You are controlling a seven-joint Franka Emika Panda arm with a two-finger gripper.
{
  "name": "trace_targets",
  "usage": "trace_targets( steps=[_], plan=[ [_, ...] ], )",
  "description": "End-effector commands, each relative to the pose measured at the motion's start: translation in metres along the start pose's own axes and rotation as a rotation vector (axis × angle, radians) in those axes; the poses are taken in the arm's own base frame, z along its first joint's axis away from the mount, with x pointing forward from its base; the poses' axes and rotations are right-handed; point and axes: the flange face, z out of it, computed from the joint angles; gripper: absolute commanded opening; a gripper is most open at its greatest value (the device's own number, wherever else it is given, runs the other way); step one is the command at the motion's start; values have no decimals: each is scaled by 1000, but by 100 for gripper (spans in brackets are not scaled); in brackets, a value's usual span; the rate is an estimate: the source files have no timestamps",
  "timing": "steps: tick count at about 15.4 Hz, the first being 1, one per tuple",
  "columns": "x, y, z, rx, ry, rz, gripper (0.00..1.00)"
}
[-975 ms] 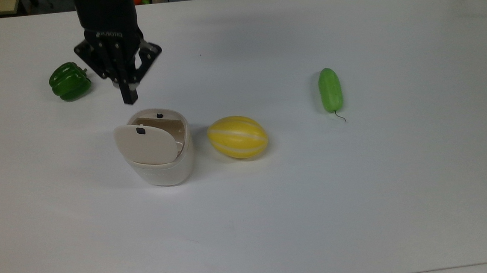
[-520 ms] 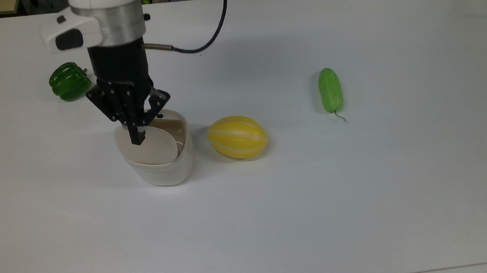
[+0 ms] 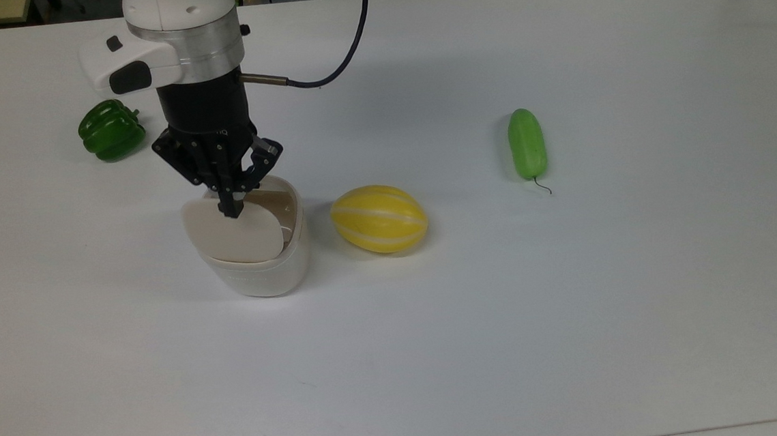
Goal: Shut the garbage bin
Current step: 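Push the raised lid over with the gripper tips toward the bin opening, then press the lid down flat onto the bin rim with the gripper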
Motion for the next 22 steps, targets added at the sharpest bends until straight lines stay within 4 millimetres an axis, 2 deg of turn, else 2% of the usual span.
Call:
trace_targets(
  steps=[1,8,11,22],
  plan=[
    [-19,4,-7,-8,-86,-44,0],
    [-40,10,17,-20,-197,-90,0],
    [-57,13,43,-29,-267,-104,0],
    [-73,20,90,-61,-290,-114,0]
  ],
)
